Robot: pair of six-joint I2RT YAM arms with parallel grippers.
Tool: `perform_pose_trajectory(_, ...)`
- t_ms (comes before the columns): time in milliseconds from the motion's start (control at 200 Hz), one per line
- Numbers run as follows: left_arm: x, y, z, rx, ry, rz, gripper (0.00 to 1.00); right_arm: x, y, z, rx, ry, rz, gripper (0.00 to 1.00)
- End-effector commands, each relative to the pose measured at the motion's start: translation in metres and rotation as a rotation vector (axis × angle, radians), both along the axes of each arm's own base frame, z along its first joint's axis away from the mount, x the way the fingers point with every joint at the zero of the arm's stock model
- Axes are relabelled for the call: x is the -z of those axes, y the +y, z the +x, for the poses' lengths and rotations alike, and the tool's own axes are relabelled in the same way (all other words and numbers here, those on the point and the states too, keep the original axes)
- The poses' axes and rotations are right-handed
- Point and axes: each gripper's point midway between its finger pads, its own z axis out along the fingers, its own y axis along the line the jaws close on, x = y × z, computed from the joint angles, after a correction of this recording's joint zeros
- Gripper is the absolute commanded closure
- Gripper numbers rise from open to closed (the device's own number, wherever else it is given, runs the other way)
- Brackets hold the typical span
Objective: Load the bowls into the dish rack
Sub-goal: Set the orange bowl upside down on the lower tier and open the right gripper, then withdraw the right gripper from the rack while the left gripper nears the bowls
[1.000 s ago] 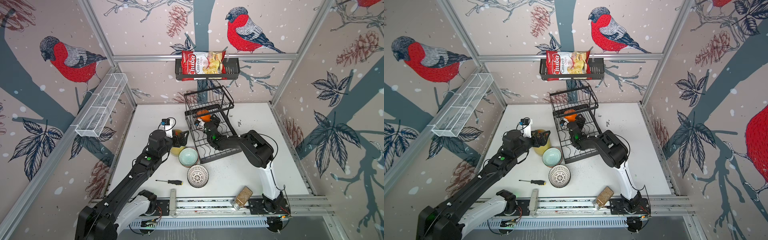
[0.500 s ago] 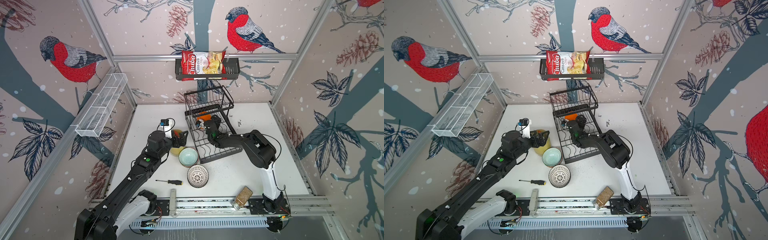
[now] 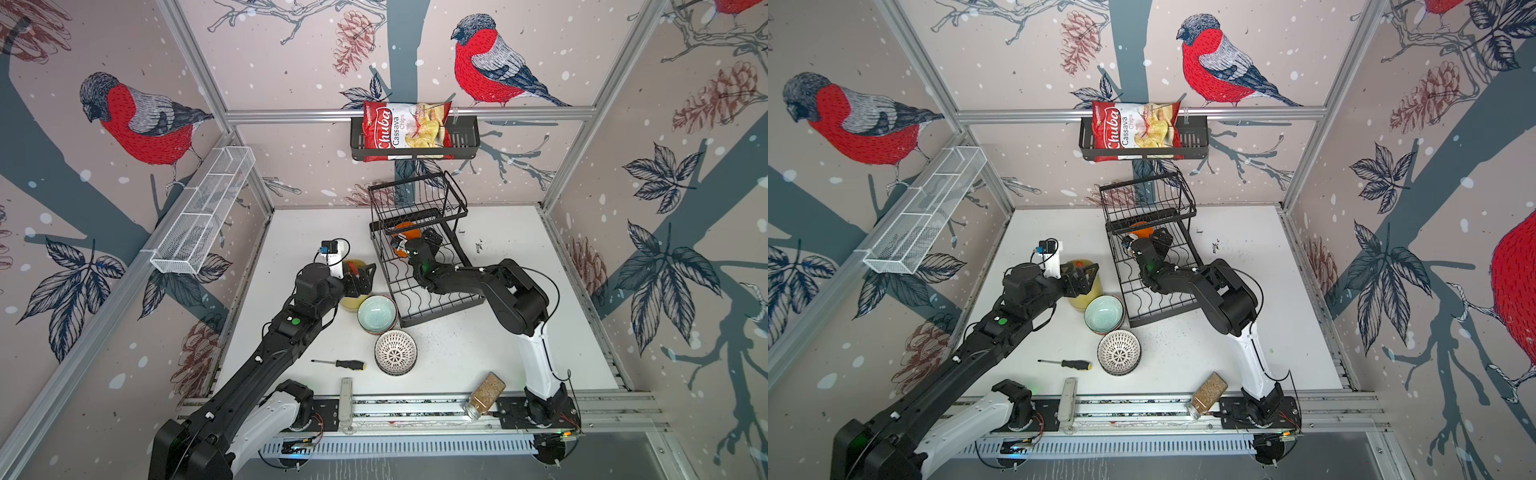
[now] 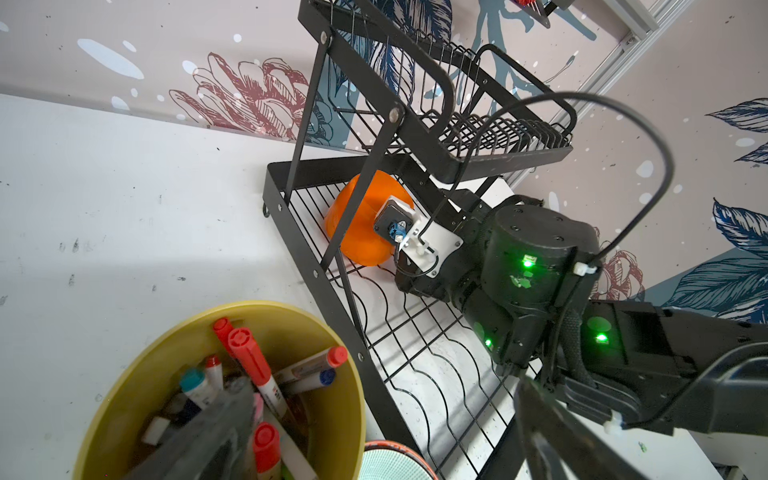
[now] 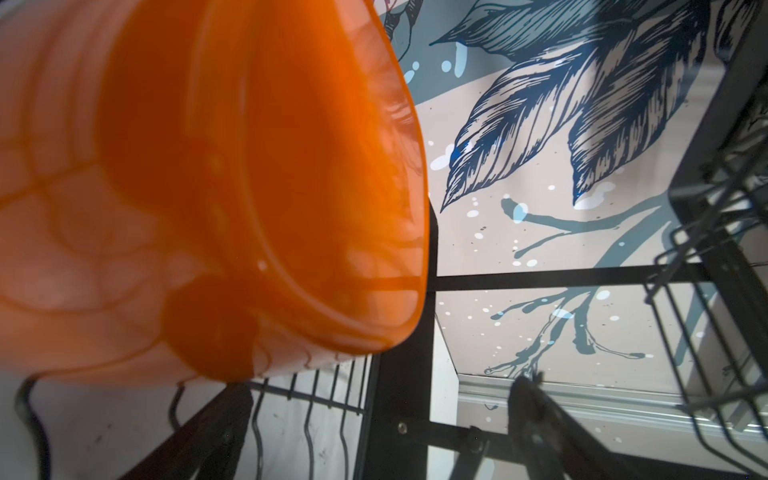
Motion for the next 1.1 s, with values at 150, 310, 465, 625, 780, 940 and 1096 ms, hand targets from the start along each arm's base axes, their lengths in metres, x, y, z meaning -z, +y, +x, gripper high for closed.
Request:
perform_pose_trajectory(150,-0.004,0.001,0.001,-0.007,-0.02,-0.007,0.04,-0.011,0.005,0.006,0.052,-0.06,0.159,0.03)
perform_pose_trajectory(310,-0.002,0.001,0.001,-0.008,-0.013,-0.007,0.04,-0.014,0.004,0.002,0.061,-0.049,0.209,0.03)
perform_pose_trajectory(465,0.002,0.004,0.001,-0.025,0.011,-0.004,0.03,-0.013,-0.002,-0.006,0.076,-0.029,0.24,0.03)
perform_pose_trajectory(625,0.008,0.007,0.002,-0.047,0.043,0.009,0.03,-0.017,-0.008,-0.02,0.093,0.005,0.305,0.03)
perform_pose_trajectory(780,0.008,0.009,0.002,-0.062,0.055,0.0,0.04,-0.015,-0.014,-0.038,0.119,0.061,0.367,0.04)
perform_pose_trajectory(940,0.008,0.014,0.002,-0.092,0.072,0.01,0.03,-0.014,-0.02,-0.06,0.137,0.114,0.447,0.04)
perform_pose_trajectory(1096,0.013,0.016,0.001,-0.102,0.106,0.016,0.04,-0.018,-0.022,-0.08,0.155,0.15,0.542,0.04)
